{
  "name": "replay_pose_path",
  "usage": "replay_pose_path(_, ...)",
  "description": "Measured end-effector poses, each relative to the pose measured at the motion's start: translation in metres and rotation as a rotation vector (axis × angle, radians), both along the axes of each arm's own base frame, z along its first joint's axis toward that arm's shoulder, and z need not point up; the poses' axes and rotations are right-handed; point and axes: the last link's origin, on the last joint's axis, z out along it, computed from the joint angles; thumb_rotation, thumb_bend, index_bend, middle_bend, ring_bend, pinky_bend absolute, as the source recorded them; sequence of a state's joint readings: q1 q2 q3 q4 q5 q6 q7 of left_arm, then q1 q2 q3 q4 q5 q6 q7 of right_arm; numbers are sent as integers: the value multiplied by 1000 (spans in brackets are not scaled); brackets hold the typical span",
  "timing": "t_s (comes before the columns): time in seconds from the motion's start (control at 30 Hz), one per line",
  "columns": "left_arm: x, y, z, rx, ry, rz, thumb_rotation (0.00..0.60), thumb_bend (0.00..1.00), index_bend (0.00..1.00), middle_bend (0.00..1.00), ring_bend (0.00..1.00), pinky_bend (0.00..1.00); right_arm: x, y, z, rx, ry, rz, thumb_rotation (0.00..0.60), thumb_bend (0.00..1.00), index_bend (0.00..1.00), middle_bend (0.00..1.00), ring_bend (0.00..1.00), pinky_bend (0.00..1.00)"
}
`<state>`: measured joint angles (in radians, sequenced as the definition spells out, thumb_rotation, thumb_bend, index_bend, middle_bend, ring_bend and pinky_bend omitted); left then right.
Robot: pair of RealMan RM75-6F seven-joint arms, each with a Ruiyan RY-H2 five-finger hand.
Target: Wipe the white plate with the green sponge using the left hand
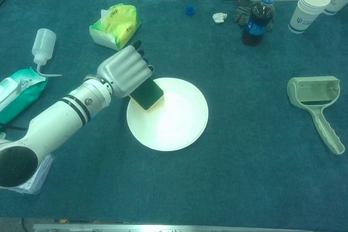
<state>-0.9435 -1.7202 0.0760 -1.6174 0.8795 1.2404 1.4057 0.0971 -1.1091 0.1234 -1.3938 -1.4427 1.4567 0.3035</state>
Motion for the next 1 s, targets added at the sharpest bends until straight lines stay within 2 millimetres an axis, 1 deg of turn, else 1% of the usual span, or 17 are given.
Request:
replay_pose_path(0.3, -9, 3, 15, 36, 9, 21, 600, 270, 453, 382, 250, 118, 2, 0, -1, 3, -3, 7, 588, 324, 301, 315, 211, 405)
replay_pose_path(0.43, -7, 0, 23, 42, -4, 33, 600, 270, 453, 382, 250, 118, 2, -1, -2, 8, -8, 10, 588, 324, 302, 315, 211, 405)
replay_pose_path(0.57, -1, -9, 27, 20, -25, 46, 600, 270, 453, 381, 251, 118, 2, -1, -3, 11, -13, 14, 587, 324, 302, 315, 211, 405)
replay_pose_path(0.63, 1, -14, 25, 2, -32, 60, 600, 270, 454, 381, 251, 118, 2, -1, -4, 11, -14, 15, 587, 324, 301, 315, 210, 404)
replay_pose_path(0.77, 8, -23, 15, -33, -37, 63, 600, 270, 453, 381, 251, 118, 0, -1, -3, 10, -16, 13, 588, 324, 301, 315, 211, 405)
replay_pose_path(1.0, 16, -30, -2, -56, -41, 32, 600, 271, 453, 382, 250, 118, -3, 1, 0, 3, -13, 4, 589, 324, 301, 315, 210, 405)
